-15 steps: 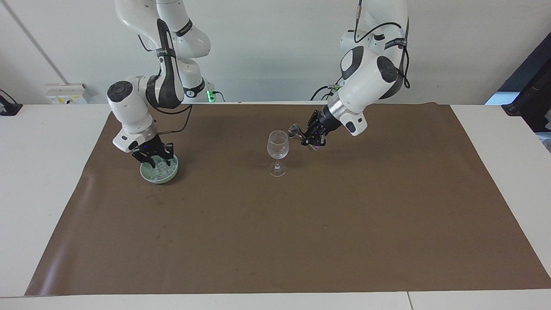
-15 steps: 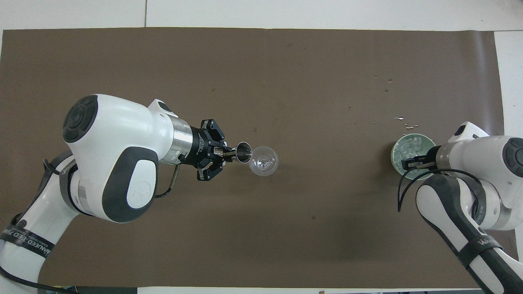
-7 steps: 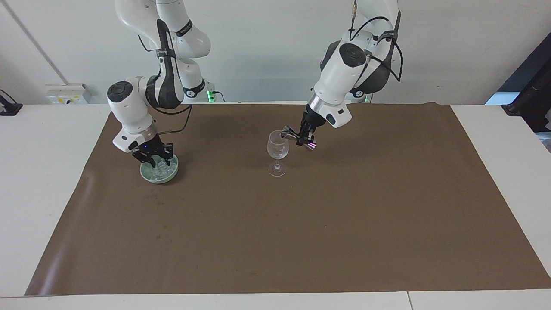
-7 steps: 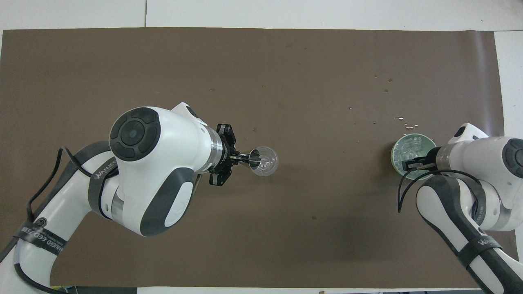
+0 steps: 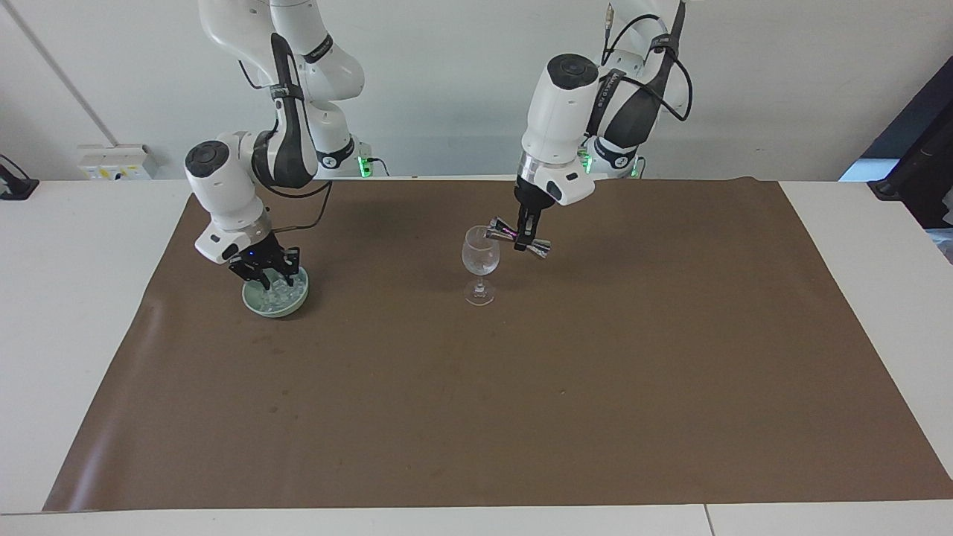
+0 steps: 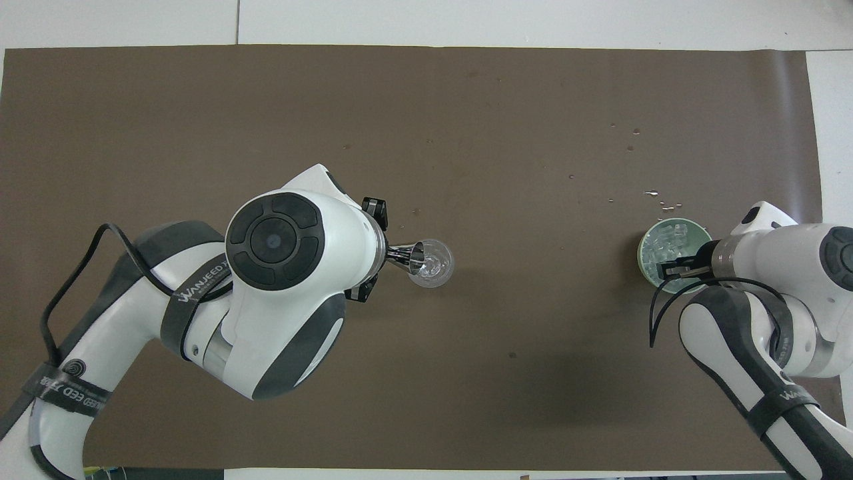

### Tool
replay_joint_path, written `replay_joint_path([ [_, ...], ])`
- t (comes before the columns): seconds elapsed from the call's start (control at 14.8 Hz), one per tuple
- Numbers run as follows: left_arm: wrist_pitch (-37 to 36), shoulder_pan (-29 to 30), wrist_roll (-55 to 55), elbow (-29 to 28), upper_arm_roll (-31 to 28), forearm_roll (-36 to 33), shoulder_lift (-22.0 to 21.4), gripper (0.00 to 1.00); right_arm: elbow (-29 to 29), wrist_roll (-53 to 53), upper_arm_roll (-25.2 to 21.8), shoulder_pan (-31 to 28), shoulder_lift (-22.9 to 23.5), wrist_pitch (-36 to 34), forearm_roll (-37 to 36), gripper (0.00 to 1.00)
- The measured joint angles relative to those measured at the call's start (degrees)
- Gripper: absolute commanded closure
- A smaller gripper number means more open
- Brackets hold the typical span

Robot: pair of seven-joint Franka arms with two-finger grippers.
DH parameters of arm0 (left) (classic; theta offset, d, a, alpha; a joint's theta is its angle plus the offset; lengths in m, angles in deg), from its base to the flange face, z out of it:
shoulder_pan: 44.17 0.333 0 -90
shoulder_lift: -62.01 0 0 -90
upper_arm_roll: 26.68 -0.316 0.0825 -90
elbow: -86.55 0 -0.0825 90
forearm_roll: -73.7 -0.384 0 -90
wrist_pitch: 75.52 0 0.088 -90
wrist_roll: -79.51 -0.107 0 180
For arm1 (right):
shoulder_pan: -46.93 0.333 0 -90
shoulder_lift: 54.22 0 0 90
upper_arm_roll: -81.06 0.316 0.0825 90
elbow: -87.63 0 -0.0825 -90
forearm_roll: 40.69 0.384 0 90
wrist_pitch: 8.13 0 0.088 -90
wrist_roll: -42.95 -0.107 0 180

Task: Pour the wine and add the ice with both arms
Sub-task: 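Tilt the jigger over the clear cup with the left gripper to pour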

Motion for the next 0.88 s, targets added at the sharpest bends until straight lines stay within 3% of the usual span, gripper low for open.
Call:
replay_joint_path([
  [0.27,-0.69,-2.94,5.52,0.70,0.02,-8.35,0.45,1.00,-0.05,0.00,0.00,-0.12,0.00,0.00,0.00,0.60],
  [0.47,-1.17,-4.13,9.03,0.72,0.02,-13.95,0.46,1.00,-0.06,0.00,0.00,-0.12,-0.03,0.00,0.00,0.61],
  [0.88,-4.41,-7.40,12.74,1.25,0.00,-21.68,0.45,1.00,-0.07,0.00,0.00,-0.12,-0.04,0.00,0.00,0.78],
])
